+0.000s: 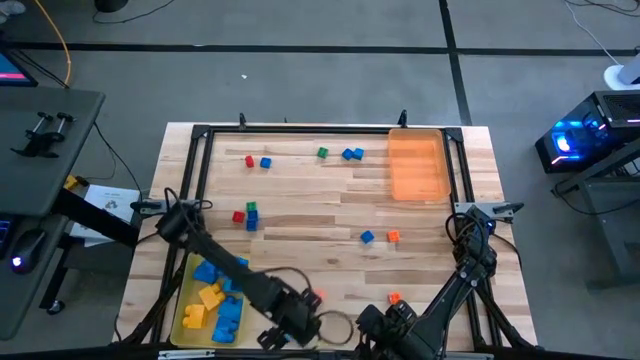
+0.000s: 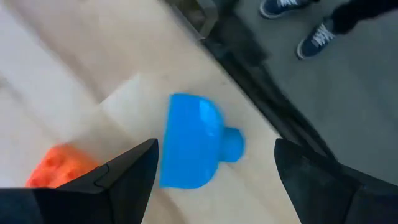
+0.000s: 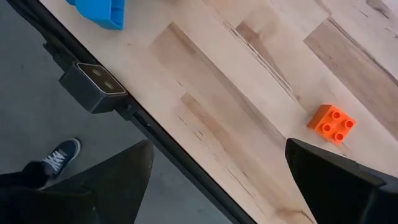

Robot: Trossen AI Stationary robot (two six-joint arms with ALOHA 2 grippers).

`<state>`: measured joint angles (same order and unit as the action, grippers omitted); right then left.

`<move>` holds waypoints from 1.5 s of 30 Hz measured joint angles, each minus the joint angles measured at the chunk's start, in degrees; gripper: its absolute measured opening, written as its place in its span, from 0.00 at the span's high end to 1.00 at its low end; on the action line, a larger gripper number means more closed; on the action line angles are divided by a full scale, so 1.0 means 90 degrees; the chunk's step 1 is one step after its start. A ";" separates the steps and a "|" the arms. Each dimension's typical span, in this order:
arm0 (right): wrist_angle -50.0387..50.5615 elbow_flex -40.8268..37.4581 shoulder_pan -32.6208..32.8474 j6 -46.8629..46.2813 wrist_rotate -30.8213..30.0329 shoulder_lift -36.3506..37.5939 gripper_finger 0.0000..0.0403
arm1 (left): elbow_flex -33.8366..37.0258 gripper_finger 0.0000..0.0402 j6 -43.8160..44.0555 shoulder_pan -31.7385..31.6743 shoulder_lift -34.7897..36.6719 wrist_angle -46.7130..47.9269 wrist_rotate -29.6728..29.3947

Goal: Sort blocks by size
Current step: Put the large blue game piece into the yellow bin

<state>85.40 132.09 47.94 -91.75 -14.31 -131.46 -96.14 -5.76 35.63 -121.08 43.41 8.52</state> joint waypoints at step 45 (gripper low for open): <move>-0.0041 -0.0005 -0.0036 0.0047 -0.0099 0.0000 0.10 | 0.0075 0.24 -0.0329 0.0088 -0.0185 -0.0160 -0.1138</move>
<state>85.03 132.05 47.62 -91.33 -15.20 -131.46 -95.46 -8.72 36.43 -122.74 41.97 -1.72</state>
